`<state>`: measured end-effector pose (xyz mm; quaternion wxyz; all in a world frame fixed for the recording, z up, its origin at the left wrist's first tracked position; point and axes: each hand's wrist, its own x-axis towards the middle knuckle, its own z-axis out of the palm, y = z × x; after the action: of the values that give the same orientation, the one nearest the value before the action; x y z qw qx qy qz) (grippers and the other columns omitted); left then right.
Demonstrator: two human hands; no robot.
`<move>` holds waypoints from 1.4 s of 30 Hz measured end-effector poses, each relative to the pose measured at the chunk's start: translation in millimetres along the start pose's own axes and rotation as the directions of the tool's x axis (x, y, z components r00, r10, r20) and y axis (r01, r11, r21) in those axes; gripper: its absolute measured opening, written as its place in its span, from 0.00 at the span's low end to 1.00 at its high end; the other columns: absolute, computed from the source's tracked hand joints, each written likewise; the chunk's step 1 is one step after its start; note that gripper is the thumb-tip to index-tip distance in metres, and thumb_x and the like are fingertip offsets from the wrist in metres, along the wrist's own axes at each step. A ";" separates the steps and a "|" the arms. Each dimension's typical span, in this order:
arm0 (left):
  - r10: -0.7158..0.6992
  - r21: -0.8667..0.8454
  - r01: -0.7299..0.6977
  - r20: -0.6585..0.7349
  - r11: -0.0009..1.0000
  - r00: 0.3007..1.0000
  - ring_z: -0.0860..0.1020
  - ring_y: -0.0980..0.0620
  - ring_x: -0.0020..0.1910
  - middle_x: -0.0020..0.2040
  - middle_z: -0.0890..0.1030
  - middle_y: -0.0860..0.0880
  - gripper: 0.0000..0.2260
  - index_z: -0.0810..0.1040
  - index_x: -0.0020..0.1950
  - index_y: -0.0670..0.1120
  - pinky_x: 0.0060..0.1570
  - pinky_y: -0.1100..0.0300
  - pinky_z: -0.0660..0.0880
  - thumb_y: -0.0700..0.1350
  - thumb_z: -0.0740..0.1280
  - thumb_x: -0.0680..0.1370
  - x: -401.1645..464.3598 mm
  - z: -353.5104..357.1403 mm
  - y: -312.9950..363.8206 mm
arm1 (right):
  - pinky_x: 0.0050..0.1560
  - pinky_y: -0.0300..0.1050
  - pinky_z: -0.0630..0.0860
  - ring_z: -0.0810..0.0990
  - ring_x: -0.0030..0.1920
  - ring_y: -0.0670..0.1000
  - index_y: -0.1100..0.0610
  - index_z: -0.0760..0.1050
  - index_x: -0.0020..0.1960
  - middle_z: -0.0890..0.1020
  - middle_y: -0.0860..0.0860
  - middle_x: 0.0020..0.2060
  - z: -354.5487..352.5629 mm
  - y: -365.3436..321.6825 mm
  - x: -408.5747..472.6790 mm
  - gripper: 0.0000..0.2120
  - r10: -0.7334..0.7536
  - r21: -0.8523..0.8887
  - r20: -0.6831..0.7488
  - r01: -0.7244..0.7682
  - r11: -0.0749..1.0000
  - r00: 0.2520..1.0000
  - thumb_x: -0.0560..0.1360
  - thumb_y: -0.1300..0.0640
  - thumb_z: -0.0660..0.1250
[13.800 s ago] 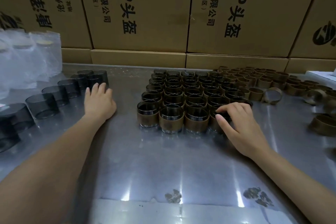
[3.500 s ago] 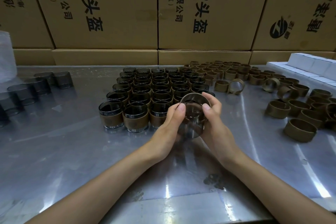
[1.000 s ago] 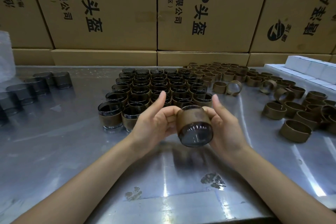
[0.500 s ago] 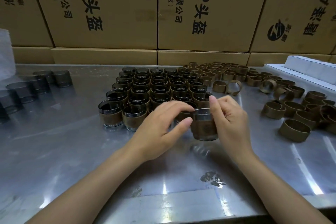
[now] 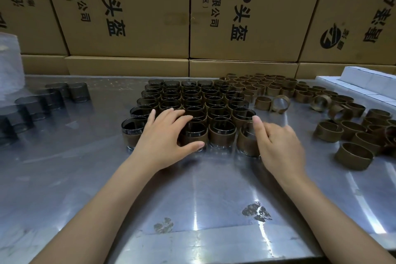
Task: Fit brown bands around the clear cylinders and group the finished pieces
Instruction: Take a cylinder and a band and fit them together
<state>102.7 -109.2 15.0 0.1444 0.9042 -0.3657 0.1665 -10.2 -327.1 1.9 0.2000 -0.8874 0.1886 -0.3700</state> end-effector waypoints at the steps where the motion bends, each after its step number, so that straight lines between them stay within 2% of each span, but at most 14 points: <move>1: -0.025 0.020 0.024 0.017 0.999 1.000 0.52 0.51 0.77 0.77 0.60 0.54 0.39 0.61 0.75 0.55 0.73 0.46 0.39 0.74 0.54 0.69 0.5 0.4 -2.2 | 0.31 0.45 0.61 0.68 0.42 0.50 0.54 0.66 0.31 0.72 0.46 0.29 1.5 1.2 0.5 0.28 0.013 -0.033 0.034 -0.012 0.999 0.999 0.77 0.34 0.49; 3: -0.065 0.047 0.064 0.017 0.997 0.998 0.50 0.49 0.78 0.78 0.57 0.53 0.46 0.59 0.76 0.57 0.73 0.44 0.37 0.78 0.47 0.63 1.0 0.4 -6.3 | 0.36 0.46 0.64 0.67 0.49 0.49 0.52 0.67 0.37 0.72 0.43 0.38 4.5 3.5 1.6 0.22 0.015 -0.087 0.113 -0.005 0.996 0.994 0.76 0.35 0.55; 5: -0.122 0.080 0.120 0.022 0.989 0.992 0.48 0.46 0.78 0.78 0.55 0.52 0.50 0.56 0.77 0.59 0.72 0.40 0.37 0.81 0.45 0.58 1.9 0.4 -12.0 | 0.41 0.46 0.65 0.67 0.53 0.51 0.52 0.67 0.41 0.70 0.44 0.45 7.9 6.4 3.2 0.15 0.001 -0.093 0.174 0.016 0.996 0.985 0.76 0.42 0.62; 8: -0.232 0.112 0.223 0.074 0.968 0.970 0.47 0.41 0.77 0.79 0.52 0.51 0.53 0.51 0.76 0.63 0.71 0.37 0.38 0.84 0.45 0.53 2.7 1.6 -21.4 | 0.50 0.42 0.64 0.68 0.61 0.52 0.53 0.68 0.47 0.67 0.48 0.59 11.5 9.9 5.7 0.07 -0.011 0.016 0.189 0.008 1.000 0.982 0.77 0.52 0.65; 9: -0.251 0.113 0.241 0.087 0.964 0.964 0.48 0.40 0.77 0.79 0.52 0.51 0.54 0.51 0.76 0.63 0.71 0.36 0.39 0.84 0.46 0.53 2.8 1.7 -23.5 | 0.54 0.41 0.63 0.67 0.64 0.53 0.53 0.68 0.51 0.66 0.49 0.63 12.6 10.0 6.1 0.07 -0.012 0.066 0.187 0.000 0.998 0.982 0.77 0.55 0.65; 11: -0.258 0.123 0.245 0.103 0.962 0.961 0.51 0.40 0.77 0.79 0.55 0.51 0.54 0.52 0.76 0.64 0.70 0.34 0.40 0.84 0.46 0.52 3.6 2.1 -25.4 | 0.60 0.41 0.61 0.64 0.69 0.54 0.53 0.67 0.60 0.62 0.50 0.69 14.2 10.2 6.1 0.15 -0.031 0.127 0.191 0.006 0.992 0.981 0.75 0.56 0.66; 13: -0.250 0.146 0.232 0.113 0.962 0.962 0.53 0.40 0.77 0.78 0.57 0.51 0.53 0.52 0.76 0.64 0.70 0.33 0.43 0.83 0.47 0.52 4.8 2.4 -25.8 | 0.65 0.46 0.60 0.57 0.73 0.53 0.49 0.63 0.68 0.56 0.47 0.73 16.1 10.1 5.6 0.26 -0.058 0.133 0.197 0.032 0.991 0.979 0.74 0.49 0.68; 16: -0.239 0.159 0.220 0.114 0.962 0.964 0.54 0.41 0.77 0.78 0.59 0.51 0.51 0.53 0.76 0.64 0.71 0.34 0.46 0.82 0.49 0.55 5.2 3.0 -25.3 | 0.68 0.53 0.61 0.53 0.75 0.53 0.41 0.60 0.72 0.52 0.44 0.75 18.8 8.0 7.1 0.34 -0.097 0.094 0.221 0.078 0.992 0.970 0.70 0.38 0.69; 19: -0.224 0.147 0.210 0.092 0.967 0.970 0.55 0.41 0.76 0.77 0.60 0.51 0.48 0.54 0.76 0.63 0.71 0.36 0.49 0.81 0.54 0.59 4.9 4.1 -24.1 | 0.68 0.54 0.64 0.55 0.75 0.54 0.39 0.62 0.71 0.53 0.45 0.75 22.1 5.6 11.5 0.36 -0.115 0.096 0.244 0.094 0.991 0.963 0.67 0.34 0.70; 23: -0.203 0.142 0.190 0.083 0.971 0.976 0.55 0.41 0.76 0.76 0.62 0.51 0.48 0.55 0.76 0.62 0.72 0.38 0.50 0.80 0.56 0.60 6.0 5.1 -22.7 | 0.65 0.53 0.68 0.59 0.74 0.52 0.40 0.67 0.69 0.55 0.46 0.75 26.1 5.2 16.3 0.34 -0.147 0.116 0.240 0.122 0.986 0.960 0.66 0.34 0.70; 28: -0.189 0.138 0.178 0.071 0.974 0.979 0.56 0.42 0.76 0.76 0.63 0.52 0.48 0.56 0.76 0.61 0.72 0.38 0.50 0.81 0.55 0.59 9.1 6.3 -23.3 | 0.64 0.54 0.70 0.63 0.72 0.53 0.41 0.68 0.68 0.56 0.47 0.74 30.2 8.4 22.1 0.32 -0.152 0.106 0.241 0.129 0.986 0.958 0.66 0.35 0.71; 38: -0.180 0.143 0.174 0.029 0.974 0.983 0.57 0.43 0.76 0.75 0.64 0.53 0.48 0.58 0.76 0.61 0.72 0.38 0.49 0.81 0.55 0.60 15.9 13.5 -26.6 | 0.63 0.52 0.69 0.65 0.71 0.53 0.41 0.69 0.67 0.59 0.47 0.73 38.6 13.2 33.7 0.31 -0.167 0.115 0.235 0.143 0.983 0.958 0.66 0.36 0.71; 42: -0.170 0.141 0.167 0.004 0.976 0.986 0.57 0.43 0.76 0.75 0.64 0.53 0.48 0.58 0.76 0.60 0.72 0.36 0.45 0.81 0.55 0.60 17.5 14.1 -26.8 | 0.63 0.52 0.69 0.64 0.71 0.53 0.41 0.68 0.67 0.59 0.47 0.73 40.1 13.4 36.2 0.32 -0.165 0.106 0.246 0.143 0.984 0.955 0.67 0.35 0.71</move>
<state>136.3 -106.9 5.7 0.0909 0.9412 -0.2763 0.1717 40.4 -347.3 -9.6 0.2315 -0.9299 0.0754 -0.2757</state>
